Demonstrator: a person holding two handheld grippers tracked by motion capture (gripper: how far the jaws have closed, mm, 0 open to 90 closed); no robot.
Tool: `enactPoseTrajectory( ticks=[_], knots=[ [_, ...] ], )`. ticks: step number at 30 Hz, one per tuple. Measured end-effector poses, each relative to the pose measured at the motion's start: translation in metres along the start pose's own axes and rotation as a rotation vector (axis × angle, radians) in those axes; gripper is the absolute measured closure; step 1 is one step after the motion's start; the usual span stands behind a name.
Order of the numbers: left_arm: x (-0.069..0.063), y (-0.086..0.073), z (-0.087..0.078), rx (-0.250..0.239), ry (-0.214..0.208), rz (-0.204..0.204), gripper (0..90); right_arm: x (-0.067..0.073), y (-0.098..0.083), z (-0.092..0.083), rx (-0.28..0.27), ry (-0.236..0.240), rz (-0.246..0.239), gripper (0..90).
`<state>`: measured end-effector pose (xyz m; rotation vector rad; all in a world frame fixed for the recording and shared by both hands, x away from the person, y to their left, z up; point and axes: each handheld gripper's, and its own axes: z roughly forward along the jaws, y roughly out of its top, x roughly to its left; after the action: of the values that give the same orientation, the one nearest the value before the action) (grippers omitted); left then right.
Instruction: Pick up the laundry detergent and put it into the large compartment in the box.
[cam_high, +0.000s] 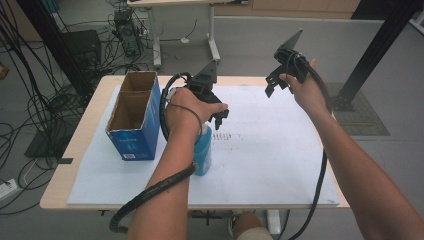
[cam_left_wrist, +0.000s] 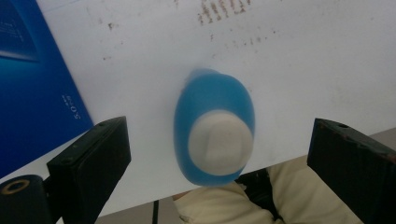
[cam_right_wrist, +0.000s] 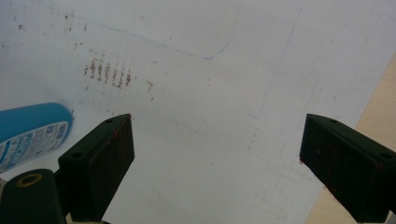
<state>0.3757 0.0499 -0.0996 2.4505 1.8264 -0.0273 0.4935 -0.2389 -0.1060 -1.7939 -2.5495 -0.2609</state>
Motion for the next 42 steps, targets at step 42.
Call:
enactPoseTrajectory(
  ticks=[42],
  knots=[
    [-0.002, 0.004, 0.045, 0.067, 0.005, 0.009, 6.5, 0.006, 0.012, 0.016, 0.037, -0.003, -0.005, 9.8]
  ],
)
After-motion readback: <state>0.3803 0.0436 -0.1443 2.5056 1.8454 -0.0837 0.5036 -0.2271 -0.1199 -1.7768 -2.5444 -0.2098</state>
